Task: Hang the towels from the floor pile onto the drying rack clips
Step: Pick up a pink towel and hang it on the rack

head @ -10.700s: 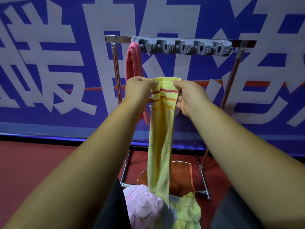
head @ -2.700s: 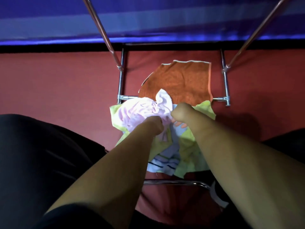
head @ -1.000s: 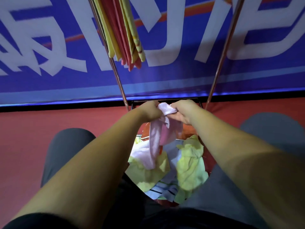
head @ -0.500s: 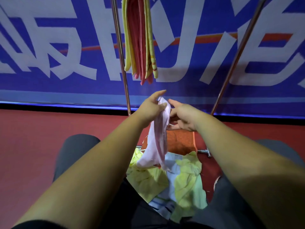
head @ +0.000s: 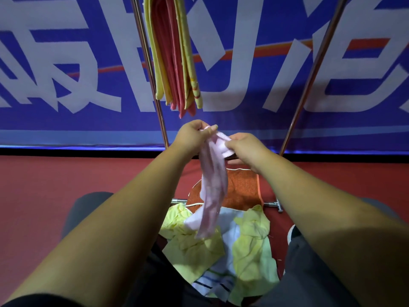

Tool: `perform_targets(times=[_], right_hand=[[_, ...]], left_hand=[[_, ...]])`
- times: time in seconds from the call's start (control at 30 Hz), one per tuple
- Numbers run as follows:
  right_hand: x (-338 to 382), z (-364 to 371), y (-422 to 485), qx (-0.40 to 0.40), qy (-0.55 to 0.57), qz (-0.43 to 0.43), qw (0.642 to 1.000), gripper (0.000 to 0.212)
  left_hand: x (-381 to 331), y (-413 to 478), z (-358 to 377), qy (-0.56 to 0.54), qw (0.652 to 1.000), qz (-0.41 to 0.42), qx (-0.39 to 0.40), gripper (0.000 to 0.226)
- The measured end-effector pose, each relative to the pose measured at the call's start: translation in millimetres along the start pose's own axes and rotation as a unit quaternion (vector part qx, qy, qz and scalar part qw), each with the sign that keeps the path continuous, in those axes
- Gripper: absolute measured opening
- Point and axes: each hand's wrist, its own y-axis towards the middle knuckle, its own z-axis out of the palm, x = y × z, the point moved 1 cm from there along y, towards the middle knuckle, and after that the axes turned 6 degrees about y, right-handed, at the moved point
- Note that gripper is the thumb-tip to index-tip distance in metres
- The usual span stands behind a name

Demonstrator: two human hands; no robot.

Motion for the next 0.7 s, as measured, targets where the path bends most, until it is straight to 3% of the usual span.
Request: perform_targets(times=[0.13,0.27,0.37,0.5,0.6,0.7], right_hand=[[6.0,-14.2,8.7,-0.076,-0.049,-0.076,0.993,0.012],[19.3,-13.7,9.1,-0.046,0.0,-0.1,0.994,0.015],[31.6,-9.2,6.0,-0.036,-0.053,-0.116,0.991,0.021],[35.1,-6.5,4.7,-0.034,-0.042,-0.112,0.992,0.03],[27.0,-6.1,5.2,-0.034,-0.033,-0.106,0.993,0.028],[10.6,-7.1,7.1,-0.034,-0.035,-0.118,0.992,0.021]], left_hand=[[-1.2,3.1,-8.7,0.159,0.987,0.025,-0.007,0.041],[-2.3,3.3,-10.5,0.27,0.959,0.073,0.037,0.037],[-12.2,-5.1,-7.0,0.178,0.974,0.086,0.112,0.029],[-6.9,-6.4,-2.4,0.094,0.976,0.039,0.194,0.044],[-0.8,-8.8,1.9,0.113,0.975,0.028,0.19,0.047],[9.0,-9.1,8.2,0.143,0.975,0.016,0.17,0.03]])
